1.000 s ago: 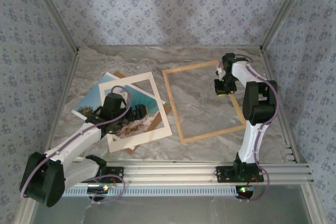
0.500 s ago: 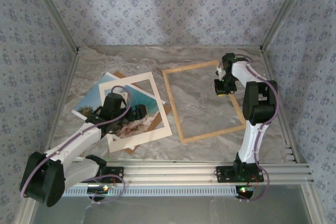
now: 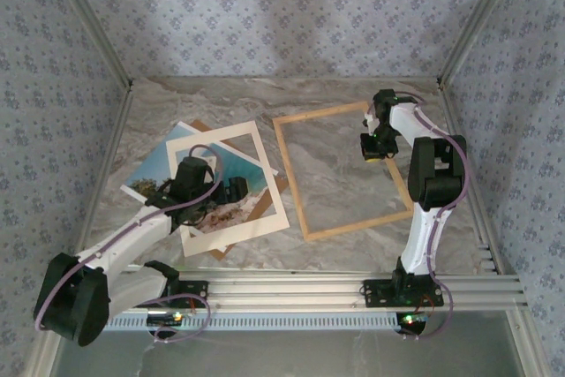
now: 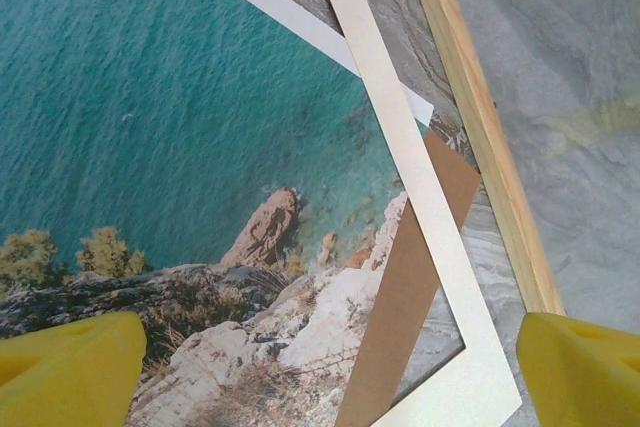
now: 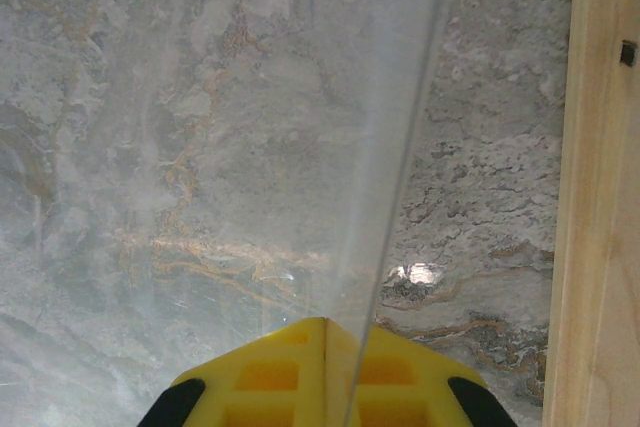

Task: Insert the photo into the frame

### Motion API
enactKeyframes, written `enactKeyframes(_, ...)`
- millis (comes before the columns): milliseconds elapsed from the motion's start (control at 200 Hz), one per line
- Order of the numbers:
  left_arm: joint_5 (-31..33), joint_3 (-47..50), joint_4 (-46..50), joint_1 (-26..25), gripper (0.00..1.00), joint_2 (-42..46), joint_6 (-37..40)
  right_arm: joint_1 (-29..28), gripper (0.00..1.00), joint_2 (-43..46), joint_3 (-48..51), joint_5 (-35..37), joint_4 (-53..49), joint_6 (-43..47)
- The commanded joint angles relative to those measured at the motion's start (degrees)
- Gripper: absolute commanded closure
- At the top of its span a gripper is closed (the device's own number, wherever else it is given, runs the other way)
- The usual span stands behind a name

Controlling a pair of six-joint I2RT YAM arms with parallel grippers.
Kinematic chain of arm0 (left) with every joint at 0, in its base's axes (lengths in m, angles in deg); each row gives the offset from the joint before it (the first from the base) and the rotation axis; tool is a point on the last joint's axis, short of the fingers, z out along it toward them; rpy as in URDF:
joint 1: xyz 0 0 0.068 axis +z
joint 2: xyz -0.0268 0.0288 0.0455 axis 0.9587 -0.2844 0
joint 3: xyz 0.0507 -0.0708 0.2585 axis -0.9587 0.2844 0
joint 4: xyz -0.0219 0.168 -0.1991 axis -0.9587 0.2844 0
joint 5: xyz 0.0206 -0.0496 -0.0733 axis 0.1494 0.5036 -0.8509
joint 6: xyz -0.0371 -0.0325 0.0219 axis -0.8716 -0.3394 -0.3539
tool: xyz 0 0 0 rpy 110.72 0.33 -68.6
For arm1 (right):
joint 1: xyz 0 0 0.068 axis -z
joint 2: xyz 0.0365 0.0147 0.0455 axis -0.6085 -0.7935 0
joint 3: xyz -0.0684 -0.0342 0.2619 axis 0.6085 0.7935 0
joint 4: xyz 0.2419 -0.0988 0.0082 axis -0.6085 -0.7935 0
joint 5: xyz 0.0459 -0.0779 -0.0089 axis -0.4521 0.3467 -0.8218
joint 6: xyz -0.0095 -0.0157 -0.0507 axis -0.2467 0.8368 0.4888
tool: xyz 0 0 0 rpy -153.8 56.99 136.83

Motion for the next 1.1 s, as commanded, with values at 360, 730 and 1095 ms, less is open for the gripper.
enactKeyframes(360, -1.1, -1.6, -1.3, -1.4, 0.04, -0.8, 0.8, 1.1, 1.00, -0.6, -1.3, 1.8, -2.2, 0.9)
enactKeyframes(730, -1.0, -1.8, -1.7, -2.1, 0.04, -0.9, 0.8, 1.1, 1.00, -0.8, -1.2, 1.8, -2.1, 0.9)
enactKeyframes(1095, -0.8, -1.8, -1.6, -2.1, 0.04, -1.2, 1.0, 1.1, 1.00, -1.5, -1.7, 2.7, -2.2, 0.9)
